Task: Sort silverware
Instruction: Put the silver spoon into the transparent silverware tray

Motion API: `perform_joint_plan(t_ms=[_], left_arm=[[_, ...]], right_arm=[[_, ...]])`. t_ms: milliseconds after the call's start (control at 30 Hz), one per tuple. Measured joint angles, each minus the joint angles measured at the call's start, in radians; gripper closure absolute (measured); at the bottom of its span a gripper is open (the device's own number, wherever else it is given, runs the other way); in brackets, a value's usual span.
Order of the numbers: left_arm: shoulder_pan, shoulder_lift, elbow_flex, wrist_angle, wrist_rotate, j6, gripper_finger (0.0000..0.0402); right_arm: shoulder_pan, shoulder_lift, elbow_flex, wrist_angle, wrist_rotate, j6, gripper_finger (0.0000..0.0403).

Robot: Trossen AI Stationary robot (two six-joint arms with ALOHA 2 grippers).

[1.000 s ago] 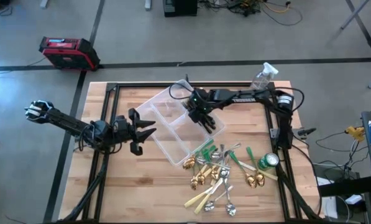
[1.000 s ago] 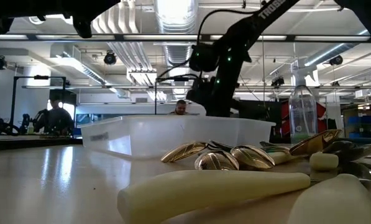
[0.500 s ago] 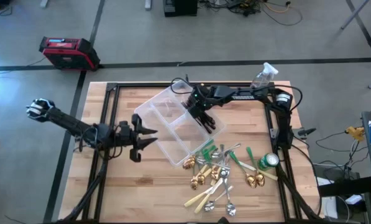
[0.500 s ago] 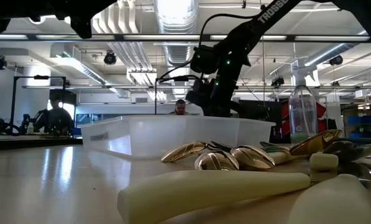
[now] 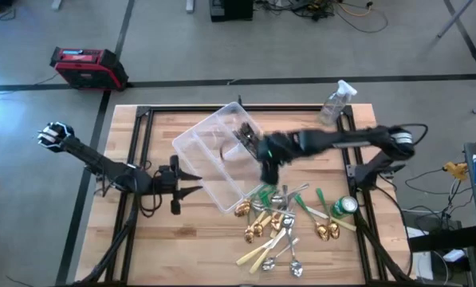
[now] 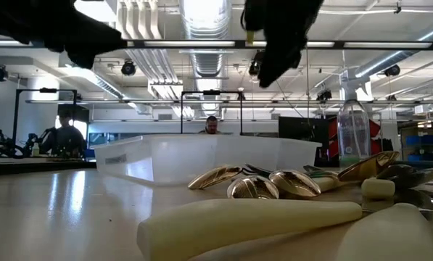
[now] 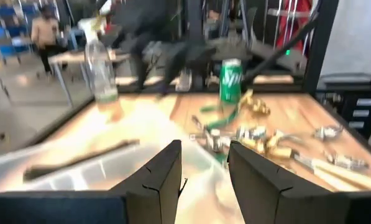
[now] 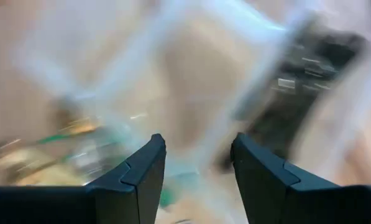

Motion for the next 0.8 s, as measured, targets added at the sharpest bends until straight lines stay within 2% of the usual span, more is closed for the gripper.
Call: perform_joint_plan(t_ms=[100,200,333,500,667,800], left_arm=[[0.000,0.002,0.000,-0.056,-0.003,-0.050,0.0283],[0.000,0.015,-0.003,-0.059,-0.033,-0.062,0.0283],[0.001,0.038,-0.003,-0.059,-0.094,-0.061,0.0283],[0.000,0.067,-0.003,-0.054,-0.107,-0.112,0.0283],[-0.026,0.109,-0.003,-0.043,-0.106,-0.159,0.0283],[-0.077,0.157,-0.003,0.007,-0.106,-0.170,0.0283]], right_arm=[[0.161,-0.029,-0.033,0.049,0.029,0.036,0.0248],[0.307,-0.026,-0.060,0.131,0.110,0.069,0.0260],[0.445,0.021,-0.092,0.233,0.202,0.148,0.0277],[0.502,0.079,-0.136,0.242,0.235,0.271,0.0286],[0.504,0.086,-0.243,0.257,0.264,0.345,0.0273],[0.487,0.086,-0.345,0.361,0.283,0.375,0.0262]])
